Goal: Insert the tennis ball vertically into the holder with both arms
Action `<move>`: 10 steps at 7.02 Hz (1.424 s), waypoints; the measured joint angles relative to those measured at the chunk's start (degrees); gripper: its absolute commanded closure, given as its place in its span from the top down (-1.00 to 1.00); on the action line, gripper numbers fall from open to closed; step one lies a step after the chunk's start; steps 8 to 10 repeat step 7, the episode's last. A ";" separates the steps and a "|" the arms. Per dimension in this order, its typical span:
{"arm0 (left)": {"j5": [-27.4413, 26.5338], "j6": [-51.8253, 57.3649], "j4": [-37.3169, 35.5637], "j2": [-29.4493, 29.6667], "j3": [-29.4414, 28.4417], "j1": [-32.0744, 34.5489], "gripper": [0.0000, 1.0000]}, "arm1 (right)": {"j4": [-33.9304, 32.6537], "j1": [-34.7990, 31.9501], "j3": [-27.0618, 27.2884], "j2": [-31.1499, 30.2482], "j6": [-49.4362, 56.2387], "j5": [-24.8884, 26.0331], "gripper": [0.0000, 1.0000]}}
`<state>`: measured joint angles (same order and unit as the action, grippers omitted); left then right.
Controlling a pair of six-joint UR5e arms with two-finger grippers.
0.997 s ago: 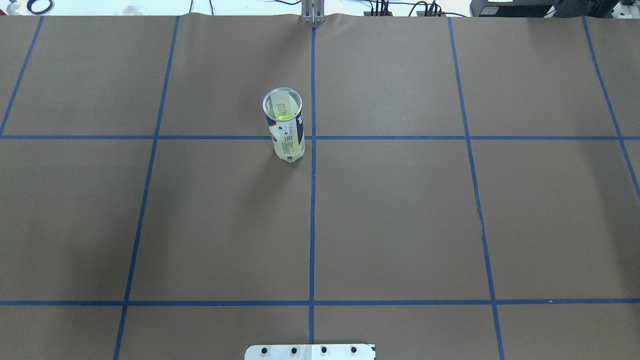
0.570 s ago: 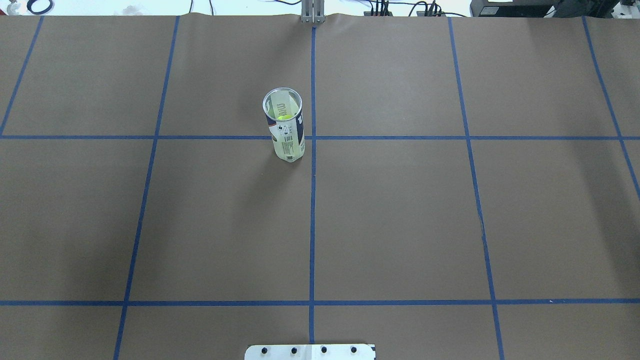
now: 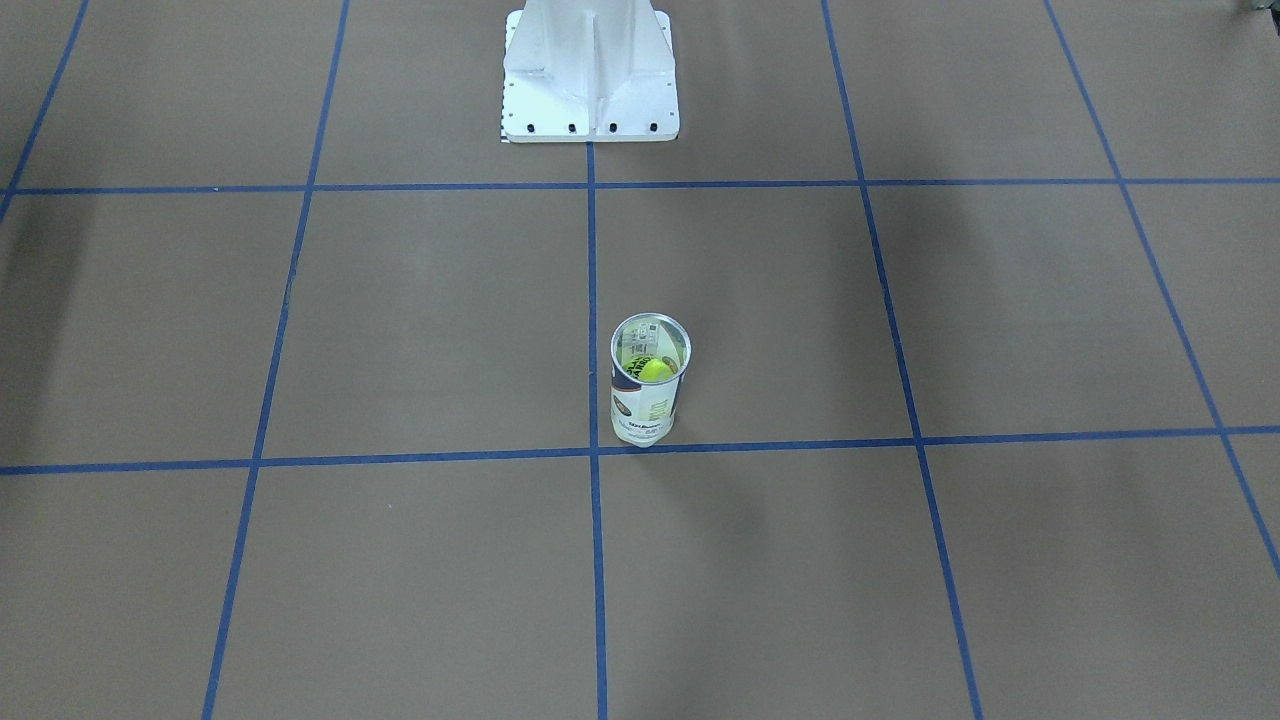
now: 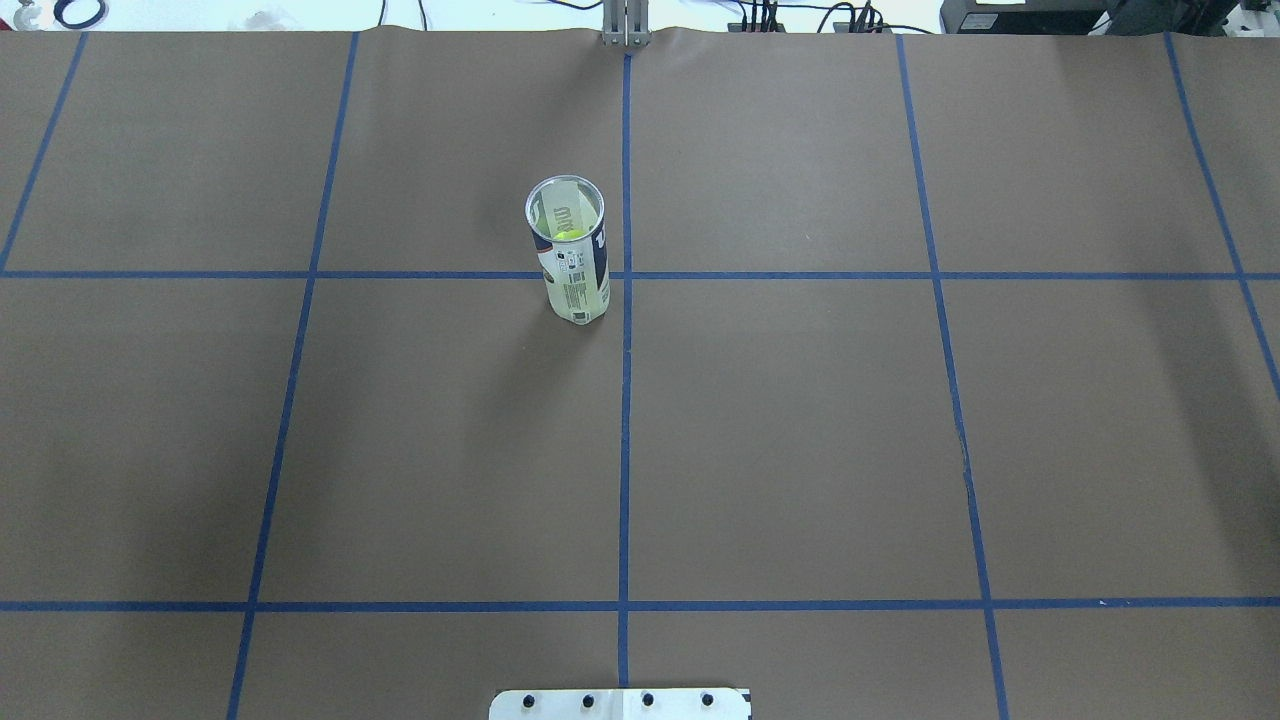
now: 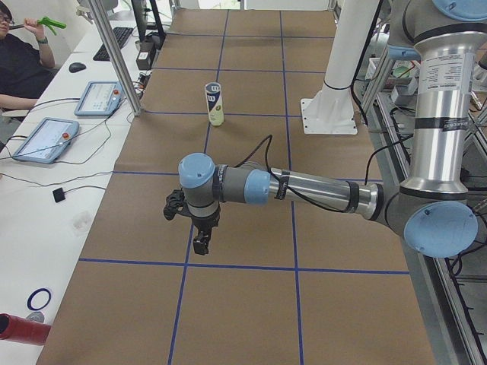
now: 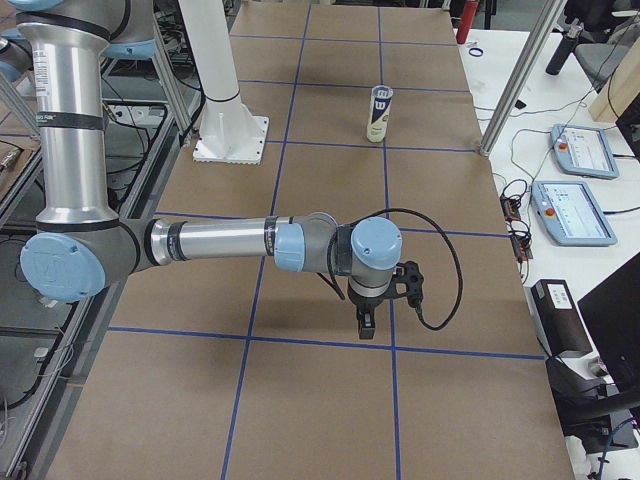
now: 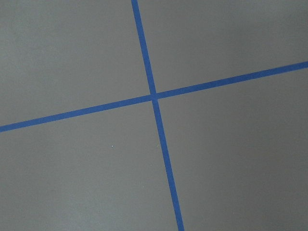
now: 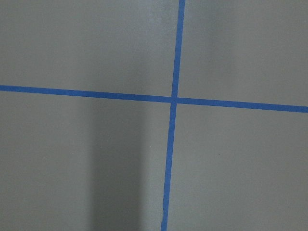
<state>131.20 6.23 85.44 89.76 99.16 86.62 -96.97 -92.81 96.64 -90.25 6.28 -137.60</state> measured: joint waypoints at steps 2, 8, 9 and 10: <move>0.11 0.01 0.14 -0.18 -0.11 0.03 0.99 | 0.10 0.00 -0.03 0.34 -0.03 0.05 0.99; 0.20 0.01 0.11 -0.96 -0.09 1.30 0.99 | 0.17 0.00 -0.12 0.60 -0.04 -0.06 0.99; 0.20 0.01 0.11 -0.96 -0.09 1.30 0.99 | 0.17 0.00 -0.12 0.60 -0.04 -0.06 0.99; 0.20 0.01 0.11 -0.96 -0.09 1.30 0.99 | 0.17 0.00 -0.12 0.60 -0.04 -0.06 0.99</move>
